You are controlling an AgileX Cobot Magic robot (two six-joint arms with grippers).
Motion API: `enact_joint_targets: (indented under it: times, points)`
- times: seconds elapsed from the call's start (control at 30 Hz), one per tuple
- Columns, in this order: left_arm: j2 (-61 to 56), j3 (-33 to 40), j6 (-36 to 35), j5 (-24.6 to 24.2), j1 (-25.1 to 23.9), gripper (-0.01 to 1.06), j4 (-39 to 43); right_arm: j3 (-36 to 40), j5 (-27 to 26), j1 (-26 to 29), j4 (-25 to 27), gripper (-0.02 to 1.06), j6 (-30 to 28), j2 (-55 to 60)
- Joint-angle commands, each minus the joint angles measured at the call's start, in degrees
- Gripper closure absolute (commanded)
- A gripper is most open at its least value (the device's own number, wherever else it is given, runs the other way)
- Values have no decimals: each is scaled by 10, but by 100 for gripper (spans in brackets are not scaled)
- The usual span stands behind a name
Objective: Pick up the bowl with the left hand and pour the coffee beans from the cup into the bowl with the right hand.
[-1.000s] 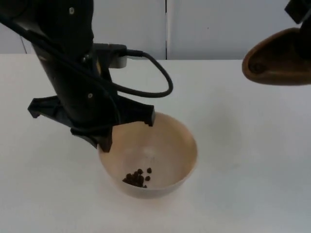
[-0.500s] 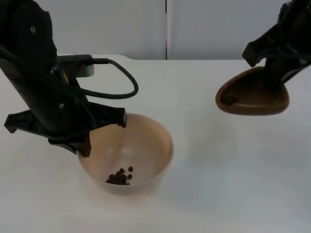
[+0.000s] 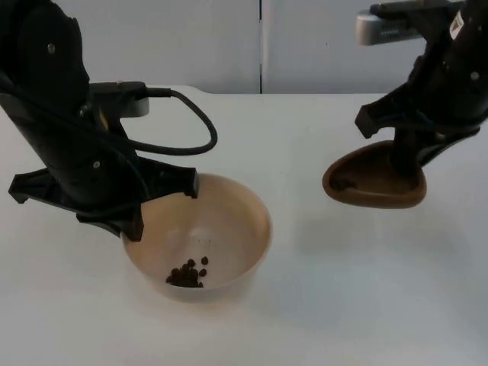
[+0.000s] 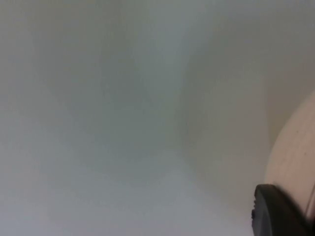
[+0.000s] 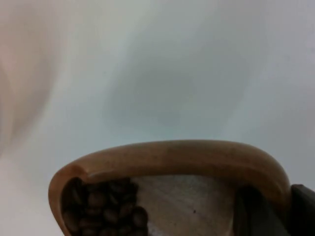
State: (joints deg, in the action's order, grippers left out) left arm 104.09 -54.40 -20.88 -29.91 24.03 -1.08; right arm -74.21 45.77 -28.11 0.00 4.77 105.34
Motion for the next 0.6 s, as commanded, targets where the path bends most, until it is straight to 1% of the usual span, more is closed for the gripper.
enact_joint_targets:
  times: [0.0, 0.03, 0.07, 0.13, 0.23, 0.27, 0.4, 0.57]
  points:
    - [-2, 12, -1, 21, -1, 105, 5, 1, -6, 9, 3, 104, 1, 1]
    - [-2, 21, -2, 34, -1, 105, 3, 7, -11, 18, 3, 104, 1, 4]
    - [-2, 21, -2, 34, -1, 105, 3, 7, -11, 18, 3, 104, 1, 4]
    - [-2, 34, -7, 62, -1, 105, 0, 24, -29, 26, 3, 104, 6, 4]
    - [-2, 46, -7, 84, -1, 105, 1, 65, -71, 36, 0, 104, 8, 4]
    - [-2, 46, -7, 84, -1, 105, 1, 65, -71, 36, 0, 104, 8, 4]
    - [5, 46, -7, 84, -1, 105, 3, 100, -118, 37, 0, 104, 13, 6]
    - [8, 46, -7, 83, -1, 105, 7, 107, -127, 37, 0, 104, 19, 25]
